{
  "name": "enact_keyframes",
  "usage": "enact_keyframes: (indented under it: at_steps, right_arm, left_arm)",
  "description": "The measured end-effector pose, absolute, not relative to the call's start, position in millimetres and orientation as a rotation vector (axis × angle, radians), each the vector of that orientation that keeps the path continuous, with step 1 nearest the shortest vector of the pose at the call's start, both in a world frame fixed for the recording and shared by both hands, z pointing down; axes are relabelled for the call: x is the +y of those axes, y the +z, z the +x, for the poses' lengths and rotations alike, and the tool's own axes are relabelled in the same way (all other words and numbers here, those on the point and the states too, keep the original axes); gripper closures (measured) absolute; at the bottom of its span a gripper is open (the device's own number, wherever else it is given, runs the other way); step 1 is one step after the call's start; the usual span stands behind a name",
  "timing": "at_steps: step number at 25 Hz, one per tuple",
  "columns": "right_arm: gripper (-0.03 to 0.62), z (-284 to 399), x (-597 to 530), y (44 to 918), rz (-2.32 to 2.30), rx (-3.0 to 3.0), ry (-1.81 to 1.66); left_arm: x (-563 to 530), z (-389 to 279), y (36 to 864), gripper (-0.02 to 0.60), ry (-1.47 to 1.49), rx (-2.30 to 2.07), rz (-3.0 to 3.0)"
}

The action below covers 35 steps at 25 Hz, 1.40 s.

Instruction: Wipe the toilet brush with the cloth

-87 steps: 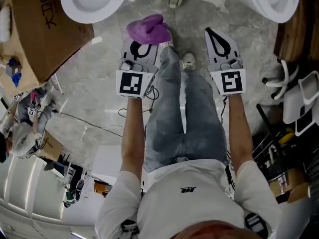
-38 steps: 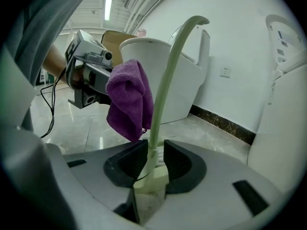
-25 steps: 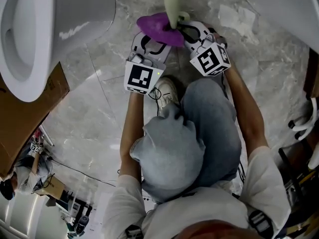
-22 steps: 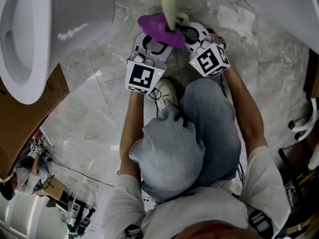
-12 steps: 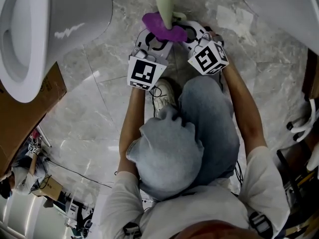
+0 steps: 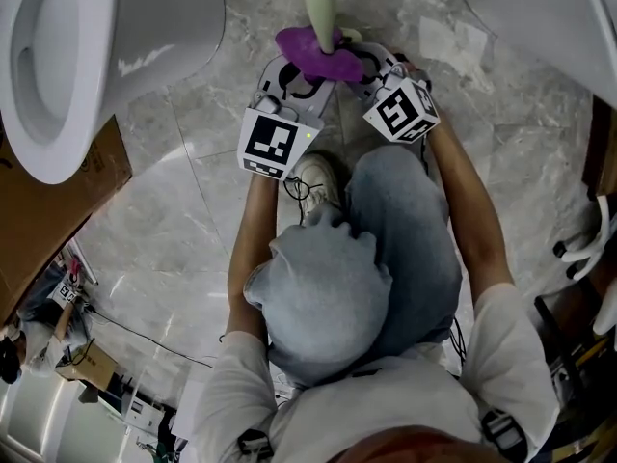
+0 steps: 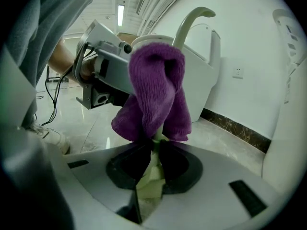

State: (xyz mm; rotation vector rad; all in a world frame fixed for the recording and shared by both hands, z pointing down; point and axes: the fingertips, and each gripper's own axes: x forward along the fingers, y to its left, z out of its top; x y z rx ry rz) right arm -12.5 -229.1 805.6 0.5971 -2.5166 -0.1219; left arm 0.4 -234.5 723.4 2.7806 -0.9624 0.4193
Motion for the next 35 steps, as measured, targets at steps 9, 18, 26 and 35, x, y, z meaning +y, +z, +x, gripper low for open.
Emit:
enact_keyframes:
  at_steps: [9,18,26,35]
  right_arm:
    - [0.537,-11,-229,804,0.599,-2.512,-0.127]
    - [0.537,-12,-228,805,0.592,-2.510,-0.129]
    - [0.539,-13,-228,806,0.583,-2.510,-0.134]
    - [0.537,-14,-227,806,0.581,-2.508,-0.136]
  left_arm:
    - [-242,-1,667,0.469,0.312,-0.936,2.788]
    - [-259,-4,605,0.449,0.211,-0.938,2.772]
    - [-278,-5,559,0.413,0.075,-0.906,2.788]
    - [-275,-5,556,0.413,0.005,-0.902,2.801]
